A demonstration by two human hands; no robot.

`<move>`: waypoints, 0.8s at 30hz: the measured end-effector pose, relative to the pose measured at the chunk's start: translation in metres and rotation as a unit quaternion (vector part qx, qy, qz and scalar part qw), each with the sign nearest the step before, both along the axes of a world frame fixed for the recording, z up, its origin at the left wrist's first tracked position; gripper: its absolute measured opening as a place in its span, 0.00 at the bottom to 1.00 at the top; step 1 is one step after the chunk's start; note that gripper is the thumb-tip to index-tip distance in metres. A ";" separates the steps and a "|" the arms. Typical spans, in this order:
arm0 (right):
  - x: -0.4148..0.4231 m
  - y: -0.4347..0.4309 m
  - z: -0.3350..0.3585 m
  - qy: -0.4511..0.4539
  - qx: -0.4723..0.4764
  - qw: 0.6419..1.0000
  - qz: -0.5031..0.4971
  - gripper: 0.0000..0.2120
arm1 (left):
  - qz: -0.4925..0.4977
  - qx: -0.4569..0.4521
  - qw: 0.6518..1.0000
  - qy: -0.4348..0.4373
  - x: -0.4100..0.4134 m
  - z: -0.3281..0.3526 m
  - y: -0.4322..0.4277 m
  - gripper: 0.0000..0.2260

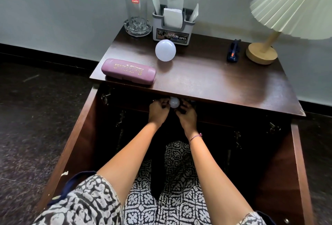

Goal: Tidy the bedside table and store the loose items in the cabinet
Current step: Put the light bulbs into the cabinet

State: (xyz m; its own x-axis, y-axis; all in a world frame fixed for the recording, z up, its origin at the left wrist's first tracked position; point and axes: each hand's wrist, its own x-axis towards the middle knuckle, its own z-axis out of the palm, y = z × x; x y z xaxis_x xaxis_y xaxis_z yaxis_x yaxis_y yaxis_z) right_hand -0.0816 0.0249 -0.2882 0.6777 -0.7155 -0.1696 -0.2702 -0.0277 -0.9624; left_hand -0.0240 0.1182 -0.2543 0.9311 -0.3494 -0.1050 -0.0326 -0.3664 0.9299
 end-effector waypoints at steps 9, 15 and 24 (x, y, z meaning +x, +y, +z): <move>-0.018 0.015 0.027 -0.080 0.039 0.995 -0.042 0.15 | -0.038 0.039 0.996 -0.065 -0.028 0.018 0.007 0.12; -0.036 0.032 0.041 -0.121 0.058 0.990 -0.044 0.11 | -0.042 0.023 0.986 -0.157 -0.048 0.042 0.020 0.09; -0.049 0.046 0.083 -0.175 0.042 0.982 -0.050 0.08 | -0.032 -0.025 0.969 -0.242 -0.059 0.084 0.031 0.09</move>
